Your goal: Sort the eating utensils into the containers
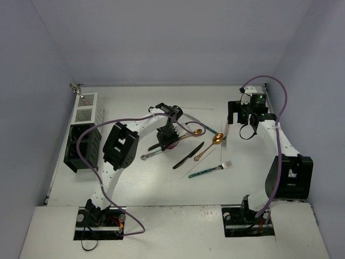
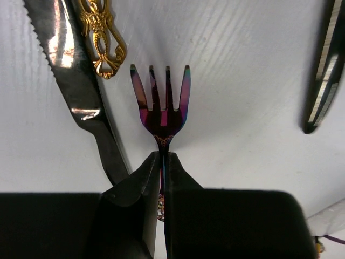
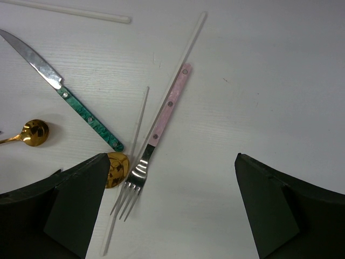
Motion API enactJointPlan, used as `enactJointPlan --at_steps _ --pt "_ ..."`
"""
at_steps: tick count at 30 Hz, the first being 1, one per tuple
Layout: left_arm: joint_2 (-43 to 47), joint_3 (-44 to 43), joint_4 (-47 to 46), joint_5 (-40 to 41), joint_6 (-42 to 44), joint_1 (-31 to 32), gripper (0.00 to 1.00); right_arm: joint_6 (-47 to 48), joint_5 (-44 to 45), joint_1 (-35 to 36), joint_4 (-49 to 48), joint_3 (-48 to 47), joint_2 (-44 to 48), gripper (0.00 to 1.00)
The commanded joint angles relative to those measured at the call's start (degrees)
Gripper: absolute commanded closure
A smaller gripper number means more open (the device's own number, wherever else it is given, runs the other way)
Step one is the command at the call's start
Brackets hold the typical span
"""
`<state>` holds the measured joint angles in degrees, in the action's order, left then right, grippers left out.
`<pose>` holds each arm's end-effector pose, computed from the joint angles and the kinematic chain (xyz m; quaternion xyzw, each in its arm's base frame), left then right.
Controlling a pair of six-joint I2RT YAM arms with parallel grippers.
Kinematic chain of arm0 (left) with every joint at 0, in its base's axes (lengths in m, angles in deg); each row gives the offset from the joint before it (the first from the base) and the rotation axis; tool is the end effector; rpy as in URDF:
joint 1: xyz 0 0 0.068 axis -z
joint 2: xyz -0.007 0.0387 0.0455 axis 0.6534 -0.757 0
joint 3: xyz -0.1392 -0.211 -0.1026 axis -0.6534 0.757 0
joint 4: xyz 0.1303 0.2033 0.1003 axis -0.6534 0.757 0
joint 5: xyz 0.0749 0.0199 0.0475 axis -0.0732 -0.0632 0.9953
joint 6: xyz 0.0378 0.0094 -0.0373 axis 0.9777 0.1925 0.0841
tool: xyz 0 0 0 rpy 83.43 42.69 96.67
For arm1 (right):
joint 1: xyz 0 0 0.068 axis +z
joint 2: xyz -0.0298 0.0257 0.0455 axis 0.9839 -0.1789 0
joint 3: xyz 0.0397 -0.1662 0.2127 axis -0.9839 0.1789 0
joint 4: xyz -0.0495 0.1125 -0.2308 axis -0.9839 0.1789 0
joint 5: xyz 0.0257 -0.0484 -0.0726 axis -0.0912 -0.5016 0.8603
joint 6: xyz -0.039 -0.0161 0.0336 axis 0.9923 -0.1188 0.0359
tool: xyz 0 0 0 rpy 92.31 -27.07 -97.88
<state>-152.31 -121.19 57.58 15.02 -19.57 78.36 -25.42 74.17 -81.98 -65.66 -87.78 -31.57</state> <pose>0.3518 -0.2819 0.1759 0.5192 0.8432 -0.1320 0.0449 0.3431 -0.0064 0.2826 -0.0875 0.8475 0.0462 0.5216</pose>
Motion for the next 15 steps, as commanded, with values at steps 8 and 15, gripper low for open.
enactJointPlan --at_steps 8,15 --pt "22.21 -11.34 0.72 -8.76 -10.75 -3.78 1.00 -1.38 -0.66 -0.18 -2.08 -1.41 0.70 0.00" --pt "35.90 -1.02 -14.07 -18.48 -19.24 -27.74 1.00 -1.70 -1.44 -0.02 -2.24 -1.94 -0.15 0.00"
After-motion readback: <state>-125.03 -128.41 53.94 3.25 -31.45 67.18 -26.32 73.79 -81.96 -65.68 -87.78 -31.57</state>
